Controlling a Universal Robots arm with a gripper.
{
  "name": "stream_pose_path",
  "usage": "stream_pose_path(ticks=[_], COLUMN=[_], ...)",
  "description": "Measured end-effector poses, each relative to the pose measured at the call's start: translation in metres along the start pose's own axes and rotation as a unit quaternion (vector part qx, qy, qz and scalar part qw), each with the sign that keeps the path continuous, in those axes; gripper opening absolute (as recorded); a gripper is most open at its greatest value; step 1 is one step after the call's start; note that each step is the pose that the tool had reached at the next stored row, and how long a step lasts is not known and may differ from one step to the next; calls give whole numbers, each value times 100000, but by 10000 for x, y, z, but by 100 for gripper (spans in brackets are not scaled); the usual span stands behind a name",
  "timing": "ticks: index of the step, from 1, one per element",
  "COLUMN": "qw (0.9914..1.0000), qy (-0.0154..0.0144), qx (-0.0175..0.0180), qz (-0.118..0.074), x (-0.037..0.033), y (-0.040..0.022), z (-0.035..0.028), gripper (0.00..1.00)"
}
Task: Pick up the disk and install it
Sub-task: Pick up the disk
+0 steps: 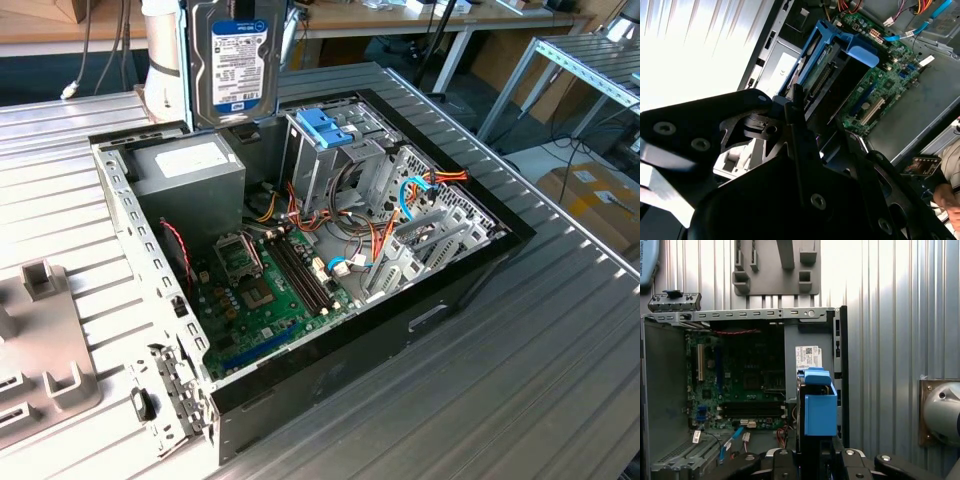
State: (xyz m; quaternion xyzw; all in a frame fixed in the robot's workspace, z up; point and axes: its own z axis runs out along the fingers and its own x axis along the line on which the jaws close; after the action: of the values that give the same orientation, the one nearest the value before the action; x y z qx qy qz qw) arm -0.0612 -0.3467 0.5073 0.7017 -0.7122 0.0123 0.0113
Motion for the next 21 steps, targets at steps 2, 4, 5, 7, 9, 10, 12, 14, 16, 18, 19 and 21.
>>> stream_pose_path(ticks=[2, 4, 5, 7, 9, 10, 12, 14, 16, 18, 19, 21], qw=[100000, 100000, 100000, 100000, 100000, 100000, 100000, 100000, 100000, 100000, 100000, 100000], qy=[2, 4, 3, 5, 2, 5, 5, 3, 5, 6, 5, -1], qx=[-2, -3, -1, -3, -1, -3, -3, -2, -4, -4, -2, -2], qz=[-4, -7, -4, -2, -7, -8, 2, -7, -2, -7, -9, 3], x=[-1, -2, -3, -4, -5, -6, -7, -8, -9, -11, -12, -14], y=[-23, -50, -67, -126, -158, -181, -230, -290, -346, -388, -406, -453], z=[0, 0, 0, 0, 0, 0, 0, 0, 0, 0, 0, 0], gripper=[35, 35, 35, 35, 35, 35, 35, 35, 35, 35, 35, 35])
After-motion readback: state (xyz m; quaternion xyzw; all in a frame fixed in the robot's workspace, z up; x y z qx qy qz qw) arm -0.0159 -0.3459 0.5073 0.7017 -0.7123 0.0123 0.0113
